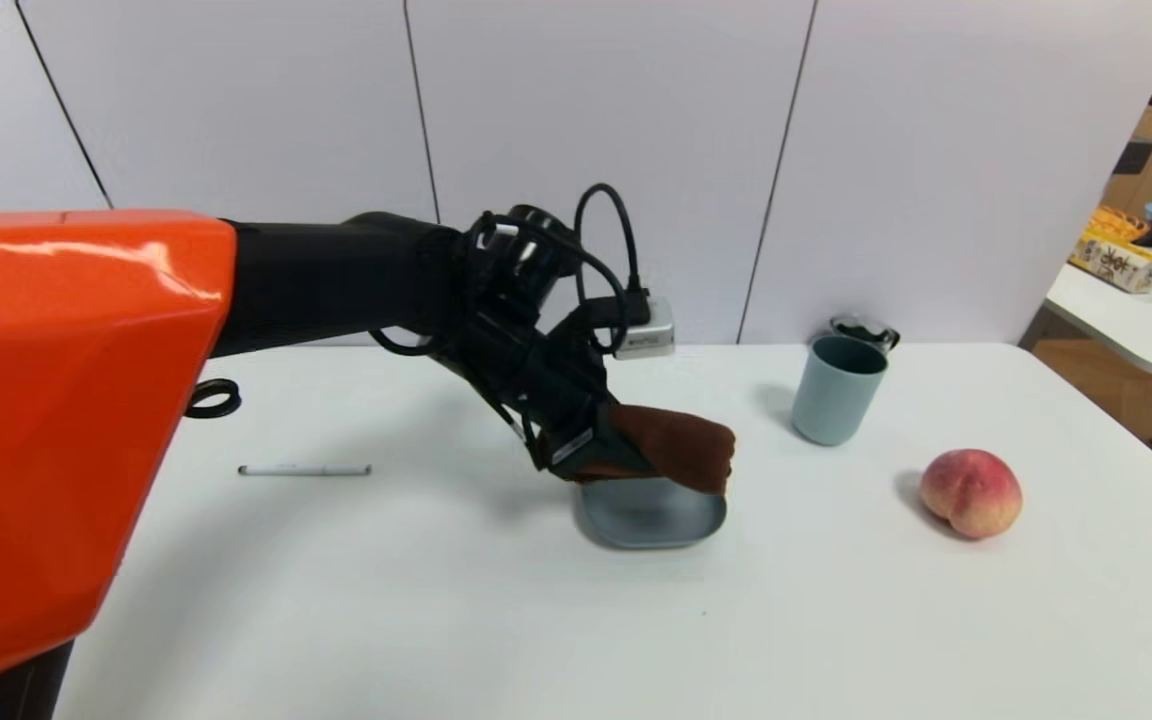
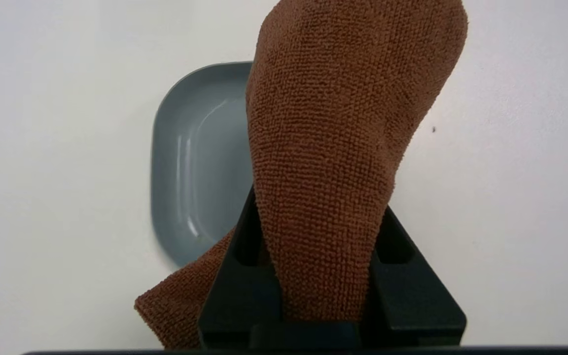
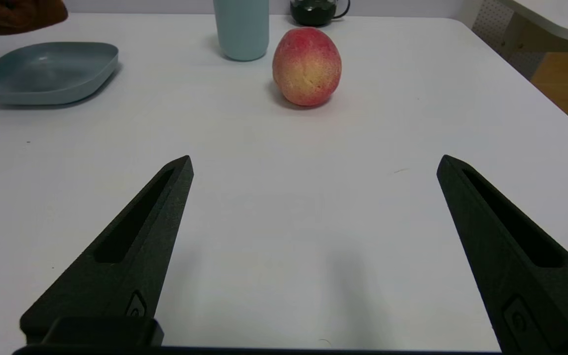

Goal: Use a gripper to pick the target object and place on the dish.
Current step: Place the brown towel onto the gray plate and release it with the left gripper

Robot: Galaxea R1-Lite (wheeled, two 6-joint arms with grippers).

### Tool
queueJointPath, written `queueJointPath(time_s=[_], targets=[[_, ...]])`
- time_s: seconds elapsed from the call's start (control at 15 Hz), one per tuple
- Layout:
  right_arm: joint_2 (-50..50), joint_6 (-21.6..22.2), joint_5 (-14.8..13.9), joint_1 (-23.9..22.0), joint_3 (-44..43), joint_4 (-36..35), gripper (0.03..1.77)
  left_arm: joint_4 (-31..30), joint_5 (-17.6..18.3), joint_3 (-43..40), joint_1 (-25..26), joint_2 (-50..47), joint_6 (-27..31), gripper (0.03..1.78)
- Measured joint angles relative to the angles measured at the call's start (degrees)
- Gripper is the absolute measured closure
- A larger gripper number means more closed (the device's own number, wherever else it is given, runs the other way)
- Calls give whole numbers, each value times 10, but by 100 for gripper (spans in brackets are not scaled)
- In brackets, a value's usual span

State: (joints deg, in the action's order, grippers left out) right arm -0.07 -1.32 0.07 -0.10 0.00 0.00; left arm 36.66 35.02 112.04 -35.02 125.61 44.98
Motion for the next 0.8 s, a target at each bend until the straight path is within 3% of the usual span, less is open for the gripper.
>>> queueJointPath(time_s=[0.73,0.8], targets=[[0,0,0,0,0,0,9,-71,-24,6,-12,62,-43,140],[0,0,0,0,0,0,9,-71,-24,6,-12,64,-44,123]])
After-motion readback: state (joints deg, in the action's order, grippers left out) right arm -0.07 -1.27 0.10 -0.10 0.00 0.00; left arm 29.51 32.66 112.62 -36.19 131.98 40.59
